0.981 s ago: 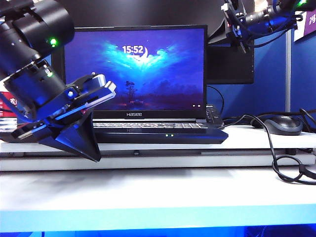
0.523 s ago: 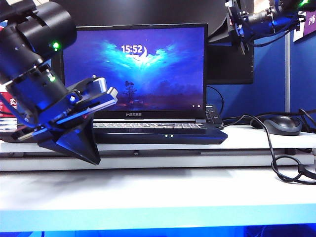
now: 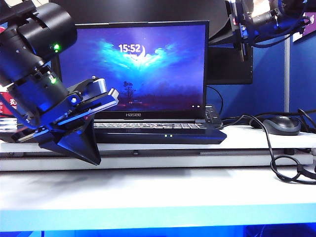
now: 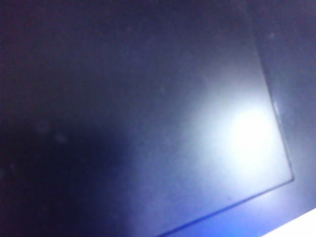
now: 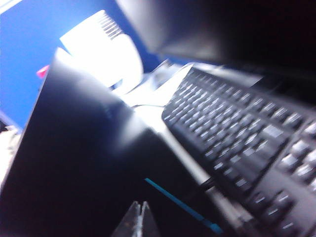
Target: Close the lid of the black laptop.
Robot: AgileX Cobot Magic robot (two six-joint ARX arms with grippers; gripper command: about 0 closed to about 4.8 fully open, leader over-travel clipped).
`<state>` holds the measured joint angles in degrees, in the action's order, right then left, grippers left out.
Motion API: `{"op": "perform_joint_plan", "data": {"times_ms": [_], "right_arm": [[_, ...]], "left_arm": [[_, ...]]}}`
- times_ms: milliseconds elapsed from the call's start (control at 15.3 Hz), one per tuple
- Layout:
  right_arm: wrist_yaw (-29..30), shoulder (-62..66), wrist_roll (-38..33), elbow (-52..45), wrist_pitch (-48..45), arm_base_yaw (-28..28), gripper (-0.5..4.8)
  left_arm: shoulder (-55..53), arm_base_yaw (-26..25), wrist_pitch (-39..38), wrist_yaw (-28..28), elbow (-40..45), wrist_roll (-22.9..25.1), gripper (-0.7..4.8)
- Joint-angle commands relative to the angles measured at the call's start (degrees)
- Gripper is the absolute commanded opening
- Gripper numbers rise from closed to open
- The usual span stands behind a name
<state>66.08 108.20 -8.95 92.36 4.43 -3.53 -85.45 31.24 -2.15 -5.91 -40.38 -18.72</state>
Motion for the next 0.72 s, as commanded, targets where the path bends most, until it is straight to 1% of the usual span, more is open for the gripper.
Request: {"op": "perform_joint_plan", "data": {"times_ms": [65, 261, 392, 588, 719], "right_arm": [[4.85, -0.81, -0.04, 0.13, 4.57, -0.87, -0.01], [6.51, -1.33, 1.66, 0.13, 9.62, -1.77, -0.01], [6.29, -1.66, 2.21, 0.11, 11.8, -2.78, -0.01], [5.86, -2.03, 6.49, 0.11, 18.08, -4.44, -0.01], [5.84, -2.1, 8.61, 0.11, 21.42, -5.09, -0.01]], "left_arm": [[0.35, -0.33, 9.2, 1.73, -1.07, 0.72, -0.05], [0.35, -0.33, 9.55, 1.62, -1.09, 0.72, -0.05], [0.35, -0.33, 9.97, 1.6, -1.09, 0.72, -0.05], [0.35, -0.26, 11.26, -1.99, -1.09, 0.68, -0.05], [0.35, -0.26, 11.23, -2.05, -1.09, 0.5, -0.05]]}}
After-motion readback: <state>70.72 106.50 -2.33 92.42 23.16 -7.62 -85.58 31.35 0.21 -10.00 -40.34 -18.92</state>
